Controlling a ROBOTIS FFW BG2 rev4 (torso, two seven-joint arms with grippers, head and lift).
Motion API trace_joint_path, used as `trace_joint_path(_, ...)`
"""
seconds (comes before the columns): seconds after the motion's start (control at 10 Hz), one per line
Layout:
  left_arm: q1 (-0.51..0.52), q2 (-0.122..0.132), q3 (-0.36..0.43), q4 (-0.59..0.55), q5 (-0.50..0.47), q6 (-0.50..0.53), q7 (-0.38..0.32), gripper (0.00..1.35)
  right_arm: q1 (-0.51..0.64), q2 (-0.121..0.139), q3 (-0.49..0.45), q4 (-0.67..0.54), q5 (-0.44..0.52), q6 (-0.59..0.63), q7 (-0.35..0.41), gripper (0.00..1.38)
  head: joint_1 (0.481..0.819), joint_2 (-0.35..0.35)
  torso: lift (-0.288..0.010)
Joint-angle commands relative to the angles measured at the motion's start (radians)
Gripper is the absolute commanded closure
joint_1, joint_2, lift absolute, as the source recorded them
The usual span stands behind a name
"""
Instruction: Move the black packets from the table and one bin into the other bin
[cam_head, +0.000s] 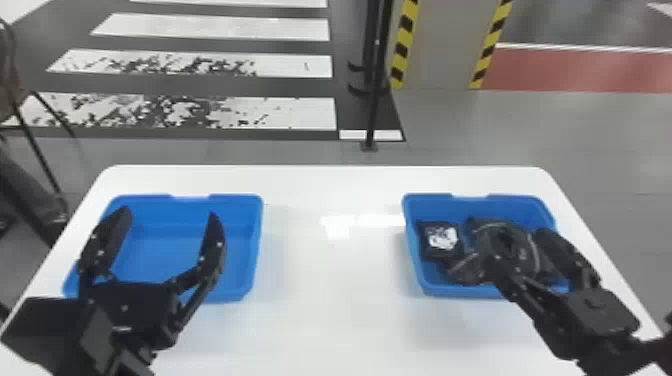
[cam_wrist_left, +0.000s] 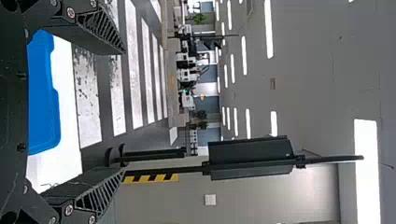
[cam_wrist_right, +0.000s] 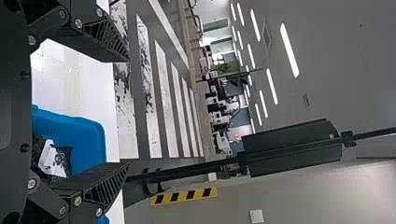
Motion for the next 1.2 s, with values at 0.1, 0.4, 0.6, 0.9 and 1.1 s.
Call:
trace_joint_path(0.1, -0.002, 0.000, 0.000, 0.000, 0.000, -0.002, -0.003, 0.15, -0.003, 0.000, 0.007, 0.000, -0.007, 0.021, 0.000, 0.25, 0.695, -0.049, -0.110)
trace_joint_path(0.4, -0.007, 0.000, 0.002, 0.000, 0.000, 0.015, -0.012, 0.15, -0.008, 0.000, 0.013, 0.007, -0.029, 0.023, 0.000, 0.25, 0.695, -0.041, -0.110)
trace_joint_path(0.6, -0.007, -0.002, 0.004, 0.000, 0.004, 0.017, -0.017, 0.15, -0.008, 0.000, 0.015, 0.010, -0.037, 0.021, 0.000, 0.25, 0.695, -0.041, -0.110)
trace_joint_path(0.9, -0.005, -0.002, 0.006, 0.000, 0.006, 0.020, -0.020, 0.15, -0.008, 0.000, 0.017, 0.010, -0.029, 0.021, 0.000, 0.25, 0.695, -0.038, -0.110)
trace_joint_path(1.1, -0.007, -0.002, 0.008, 0.000, 0.006, 0.017, -0.021, 0.15, -0.008, 0.000, 0.019, 0.010, -0.029, 0.008, 0.000, 0.25, 0.695, -0.037, -0.110)
